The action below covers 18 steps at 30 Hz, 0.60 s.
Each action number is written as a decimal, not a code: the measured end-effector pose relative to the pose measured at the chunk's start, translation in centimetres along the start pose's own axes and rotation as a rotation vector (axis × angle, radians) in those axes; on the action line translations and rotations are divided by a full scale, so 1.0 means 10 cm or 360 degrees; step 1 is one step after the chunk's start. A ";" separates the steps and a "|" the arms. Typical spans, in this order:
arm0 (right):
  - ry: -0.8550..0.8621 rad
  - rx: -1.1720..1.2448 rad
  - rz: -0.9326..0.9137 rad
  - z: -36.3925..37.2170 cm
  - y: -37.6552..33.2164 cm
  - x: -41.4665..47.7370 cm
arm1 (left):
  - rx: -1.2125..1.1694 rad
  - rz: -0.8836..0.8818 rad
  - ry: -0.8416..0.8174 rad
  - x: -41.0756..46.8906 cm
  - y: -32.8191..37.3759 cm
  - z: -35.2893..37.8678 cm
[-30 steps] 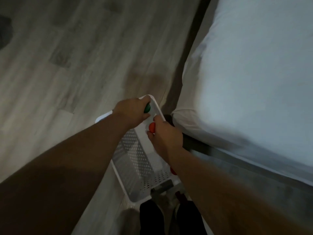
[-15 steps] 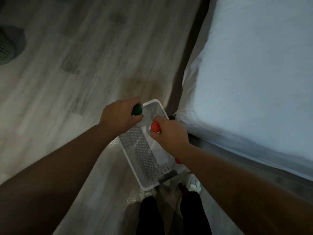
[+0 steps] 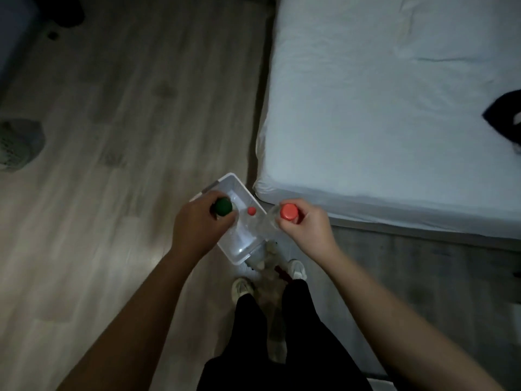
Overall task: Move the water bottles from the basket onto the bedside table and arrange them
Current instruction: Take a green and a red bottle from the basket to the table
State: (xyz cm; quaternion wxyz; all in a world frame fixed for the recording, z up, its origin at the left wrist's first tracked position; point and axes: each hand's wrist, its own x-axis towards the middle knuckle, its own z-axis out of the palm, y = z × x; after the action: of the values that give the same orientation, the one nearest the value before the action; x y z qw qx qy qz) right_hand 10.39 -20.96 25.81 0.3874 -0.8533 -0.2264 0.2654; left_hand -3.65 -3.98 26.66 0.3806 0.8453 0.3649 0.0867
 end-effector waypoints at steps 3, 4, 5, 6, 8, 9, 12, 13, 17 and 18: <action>0.0107 0.0014 0.0046 -0.23 0.11 -0.29 | -0.0059 0.0048 -0.0075 -0.26 0.23 0.09; 0.0135 0.0012 0.0072 -0.29 0.16 -0.38 | -0.0031 0.0096 -0.0122 -0.33 0.31 0.13; 0.0163 0.0004 0.0098 -0.34 0.22 -0.48 | -0.0012 0.0139 -0.0177 -0.40 0.38 0.18; 0.0193 -0.0002 0.0124 -0.39 0.28 -0.57 | -0.0006 0.0179 -0.0234 -0.46 0.44 0.23; 0.0239 0.0024 0.0177 -0.49 0.40 -0.74 | -0.0012 0.0228 -0.0334 -0.54 0.54 0.35; 0.0273 0.0042 0.0198 -0.55 0.46 -0.81 | -0.0027 0.0241 -0.0368 -0.58 0.59 0.41; 0.0433 0.0131 0.0235 -0.79 0.63 -1.06 | -0.0088 0.0369 -0.0415 -0.72 0.80 0.58; 0.0480 0.0162 0.0245 -0.86 0.68 -1.13 | -0.0086 0.0416 -0.0434 -0.77 0.86 0.64; 0.0629 0.0205 0.0273 -1.22 0.92 -1.42 | 0.0019 0.0526 -0.0524 -0.95 1.12 0.92; 0.0653 0.0203 0.0279 -1.32 1.00 -1.49 | 0.0050 0.0537 -0.0555 -0.99 1.20 0.99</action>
State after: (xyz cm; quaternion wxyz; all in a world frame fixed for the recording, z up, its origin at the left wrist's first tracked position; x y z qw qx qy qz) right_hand 9.20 -42.86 29.47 0.4539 -0.8796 -0.0508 0.1328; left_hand 0.04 -21.83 29.53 0.4047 0.9023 0.1487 -0.0041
